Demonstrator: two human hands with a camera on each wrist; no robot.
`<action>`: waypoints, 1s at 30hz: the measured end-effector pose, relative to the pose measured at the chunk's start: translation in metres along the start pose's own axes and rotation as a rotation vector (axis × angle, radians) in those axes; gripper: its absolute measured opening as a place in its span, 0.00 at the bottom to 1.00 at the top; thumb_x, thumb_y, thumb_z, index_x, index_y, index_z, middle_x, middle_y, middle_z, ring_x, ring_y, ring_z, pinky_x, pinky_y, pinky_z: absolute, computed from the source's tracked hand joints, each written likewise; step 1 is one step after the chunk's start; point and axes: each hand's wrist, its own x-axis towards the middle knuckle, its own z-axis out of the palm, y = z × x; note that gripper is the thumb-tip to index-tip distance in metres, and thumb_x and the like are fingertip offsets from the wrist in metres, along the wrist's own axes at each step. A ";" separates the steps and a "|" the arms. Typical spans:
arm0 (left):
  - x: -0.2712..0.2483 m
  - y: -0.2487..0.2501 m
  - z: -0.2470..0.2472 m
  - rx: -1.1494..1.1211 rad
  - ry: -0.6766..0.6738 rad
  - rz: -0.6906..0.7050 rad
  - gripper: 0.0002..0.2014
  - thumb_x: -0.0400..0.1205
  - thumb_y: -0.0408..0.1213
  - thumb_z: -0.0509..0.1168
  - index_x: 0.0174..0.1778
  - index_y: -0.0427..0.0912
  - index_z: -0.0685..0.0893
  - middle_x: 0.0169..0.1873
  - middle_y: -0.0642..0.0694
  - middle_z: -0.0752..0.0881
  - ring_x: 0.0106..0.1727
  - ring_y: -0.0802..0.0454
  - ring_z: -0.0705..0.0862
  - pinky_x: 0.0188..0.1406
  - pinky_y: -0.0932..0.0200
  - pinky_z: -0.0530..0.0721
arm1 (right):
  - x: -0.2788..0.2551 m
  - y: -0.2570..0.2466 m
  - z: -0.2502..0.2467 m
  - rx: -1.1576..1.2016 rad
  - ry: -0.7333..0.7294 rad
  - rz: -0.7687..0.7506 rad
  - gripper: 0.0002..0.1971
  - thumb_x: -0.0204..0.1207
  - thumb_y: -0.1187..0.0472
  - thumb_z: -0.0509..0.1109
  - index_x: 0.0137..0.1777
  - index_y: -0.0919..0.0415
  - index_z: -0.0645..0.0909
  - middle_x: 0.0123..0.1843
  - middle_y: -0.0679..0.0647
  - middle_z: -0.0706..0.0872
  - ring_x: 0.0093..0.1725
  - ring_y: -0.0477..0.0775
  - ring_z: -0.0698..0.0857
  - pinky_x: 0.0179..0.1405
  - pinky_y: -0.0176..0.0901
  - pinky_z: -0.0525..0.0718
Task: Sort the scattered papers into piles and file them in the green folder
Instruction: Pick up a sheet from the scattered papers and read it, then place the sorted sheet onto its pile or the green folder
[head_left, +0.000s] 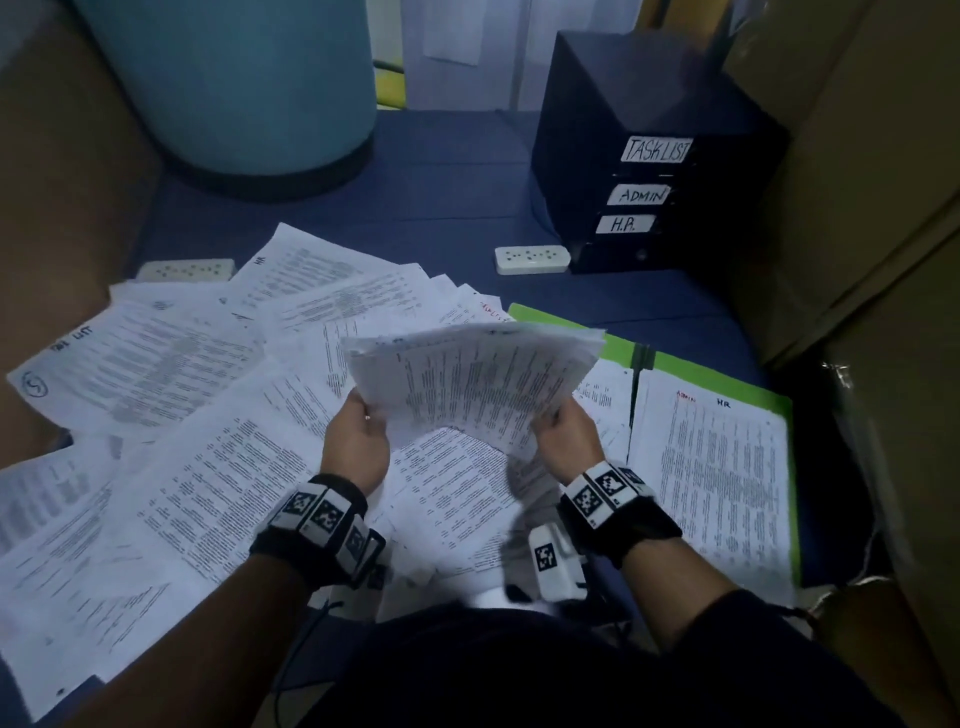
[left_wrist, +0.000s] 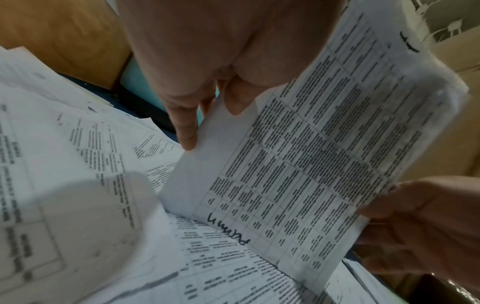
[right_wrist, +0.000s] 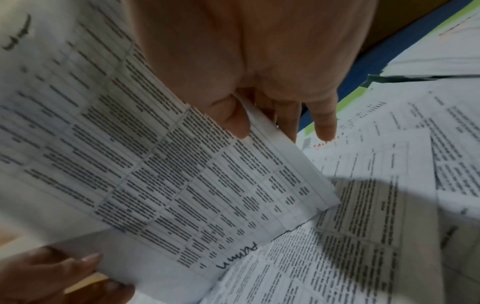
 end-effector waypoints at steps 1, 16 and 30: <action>0.003 0.002 0.001 -0.020 -0.013 0.019 0.08 0.85 0.28 0.55 0.55 0.40 0.78 0.47 0.48 0.81 0.48 0.49 0.78 0.44 0.60 0.75 | -0.002 0.000 -0.006 0.041 0.031 -0.014 0.09 0.82 0.65 0.61 0.61 0.61 0.76 0.52 0.56 0.84 0.46 0.55 0.79 0.42 0.40 0.74; -0.027 0.084 0.186 -0.052 -0.556 0.034 0.09 0.82 0.23 0.58 0.39 0.39 0.78 0.25 0.43 0.77 0.29 0.46 0.73 0.25 0.59 0.72 | -0.033 0.151 -0.145 0.172 0.505 0.362 0.06 0.79 0.65 0.65 0.53 0.61 0.79 0.46 0.53 0.84 0.46 0.56 0.83 0.43 0.37 0.72; -0.048 0.078 0.228 -0.018 -0.678 -0.094 0.21 0.81 0.27 0.63 0.71 0.36 0.75 0.63 0.39 0.82 0.59 0.49 0.83 0.54 0.68 0.81 | -0.020 0.225 -0.164 -0.099 0.397 0.506 0.26 0.75 0.53 0.72 0.71 0.61 0.74 0.71 0.62 0.73 0.67 0.66 0.76 0.66 0.57 0.77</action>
